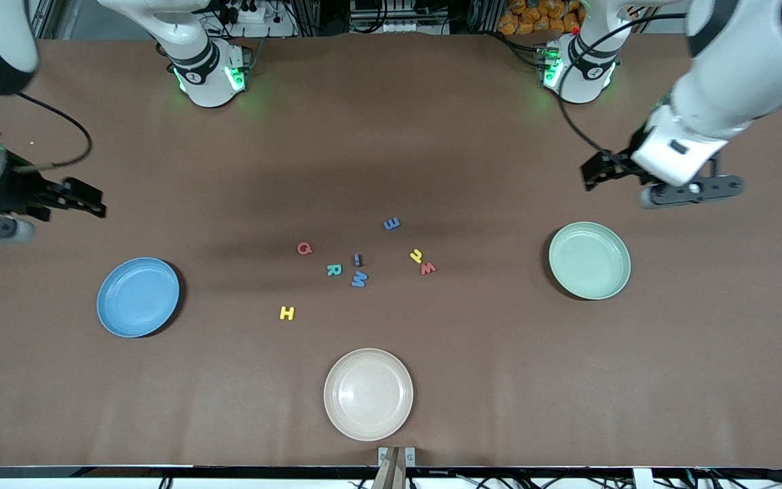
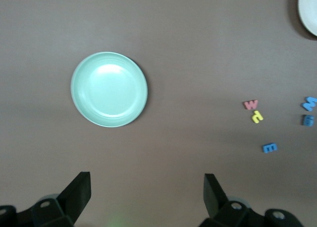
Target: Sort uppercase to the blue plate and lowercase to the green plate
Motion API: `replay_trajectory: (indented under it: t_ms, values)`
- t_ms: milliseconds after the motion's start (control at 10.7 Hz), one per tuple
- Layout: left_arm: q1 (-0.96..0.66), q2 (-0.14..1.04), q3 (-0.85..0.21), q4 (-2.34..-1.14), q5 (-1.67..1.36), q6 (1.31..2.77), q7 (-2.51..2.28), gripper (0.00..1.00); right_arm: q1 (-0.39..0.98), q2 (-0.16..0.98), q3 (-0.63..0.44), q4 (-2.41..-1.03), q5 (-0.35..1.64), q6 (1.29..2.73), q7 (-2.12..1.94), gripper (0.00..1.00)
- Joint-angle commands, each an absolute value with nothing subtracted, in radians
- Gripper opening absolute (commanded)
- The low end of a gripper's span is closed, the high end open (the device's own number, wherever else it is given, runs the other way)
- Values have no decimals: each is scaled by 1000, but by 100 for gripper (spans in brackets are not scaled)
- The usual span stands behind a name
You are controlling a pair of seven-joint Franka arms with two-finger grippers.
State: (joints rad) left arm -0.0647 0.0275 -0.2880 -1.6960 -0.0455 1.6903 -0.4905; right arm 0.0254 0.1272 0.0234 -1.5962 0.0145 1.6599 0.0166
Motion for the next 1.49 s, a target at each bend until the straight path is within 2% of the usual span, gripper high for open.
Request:
replay_trajectory:
  t_ms: [0, 560, 1027, 1401]
  values:
    - [-87, 38, -322, -1742, -71, 1776, -595, 100, 78, 190, 21, -1595, -3, 1719, 109, 100]
    - [-133, 77, -334, -1916, -104, 2028, -620, 100, 150, 395, 23, -1582, 8, 1974, 253, 100]
    - [-135, 162, -334, -1971, -91, 2172, -618, 100, 218, 658, 23, -1378, -6, 1977, 242, 100]
    - [-155, 233, -333, -1974, -92, 2244, -632, 100, 242, 736, 23, -1365, 6, 2108, 277, 100]
